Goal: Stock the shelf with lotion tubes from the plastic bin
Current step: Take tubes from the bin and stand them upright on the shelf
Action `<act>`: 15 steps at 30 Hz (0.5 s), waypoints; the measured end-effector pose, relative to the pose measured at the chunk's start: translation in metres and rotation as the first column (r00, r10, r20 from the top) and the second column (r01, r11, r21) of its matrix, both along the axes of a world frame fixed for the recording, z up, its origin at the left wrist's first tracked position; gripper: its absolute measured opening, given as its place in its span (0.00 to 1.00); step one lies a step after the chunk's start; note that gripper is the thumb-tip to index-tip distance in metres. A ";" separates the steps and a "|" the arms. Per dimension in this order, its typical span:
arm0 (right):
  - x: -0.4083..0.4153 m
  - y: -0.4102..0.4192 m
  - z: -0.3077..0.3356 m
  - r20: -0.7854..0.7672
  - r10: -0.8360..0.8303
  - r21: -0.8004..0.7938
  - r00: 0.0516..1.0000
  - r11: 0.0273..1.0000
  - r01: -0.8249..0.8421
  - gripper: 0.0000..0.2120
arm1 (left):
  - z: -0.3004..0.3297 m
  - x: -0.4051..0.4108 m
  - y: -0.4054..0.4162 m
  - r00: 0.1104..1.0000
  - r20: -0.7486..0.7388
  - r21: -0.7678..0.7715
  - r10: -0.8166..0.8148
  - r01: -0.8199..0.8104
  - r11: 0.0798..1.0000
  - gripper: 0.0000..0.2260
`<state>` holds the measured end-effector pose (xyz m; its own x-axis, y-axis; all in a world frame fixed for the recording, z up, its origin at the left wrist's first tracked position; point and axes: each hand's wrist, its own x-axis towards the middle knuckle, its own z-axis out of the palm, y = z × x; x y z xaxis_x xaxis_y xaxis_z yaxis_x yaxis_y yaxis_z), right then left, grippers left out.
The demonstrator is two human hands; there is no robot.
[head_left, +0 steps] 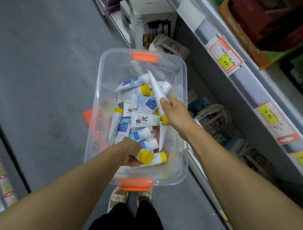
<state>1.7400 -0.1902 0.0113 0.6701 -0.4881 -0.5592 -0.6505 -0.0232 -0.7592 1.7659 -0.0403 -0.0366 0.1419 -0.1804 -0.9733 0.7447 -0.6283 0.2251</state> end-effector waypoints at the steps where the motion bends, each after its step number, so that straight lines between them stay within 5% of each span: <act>1: 0.000 0.002 0.004 -0.010 -0.031 0.049 0.999 0.998 0.031 0.18 | 0.010 0.002 0.002 0.999 0.034 -0.020 -0.001 0.002 1.000 0.15; 6: 0.000 0.013 0.037 0.002 -0.126 0.222 0.992 0.967 0.123 0.19 | 0.045 0.022 0.004 0.963 0.218 -0.107 0.158 -0.137 0.985 0.28; 11: 0.001 0.020 0.082 0.077 -0.181 0.166 0.981 0.972 0.166 0.18 | 0.093 0.046 0.007 0.921 0.300 -0.239 0.250 -0.181 0.954 0.36; 15: 0.002 0.023 0.124 0.153 -0.283 0.125 0.947 0.956 0.266 0.15 | 0.139 0.058 0.009 0.926 0.338 -0.332 0.167 -0.049 0.942 0.20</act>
<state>1.7421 -0.1675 0.1349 0.6064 -0.6129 -0.5066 -0.4838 0.2212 -0.8468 1.8238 -0.0313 0.1021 0.5038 -0.4293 -0.7496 0.6364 -0.4023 0.6582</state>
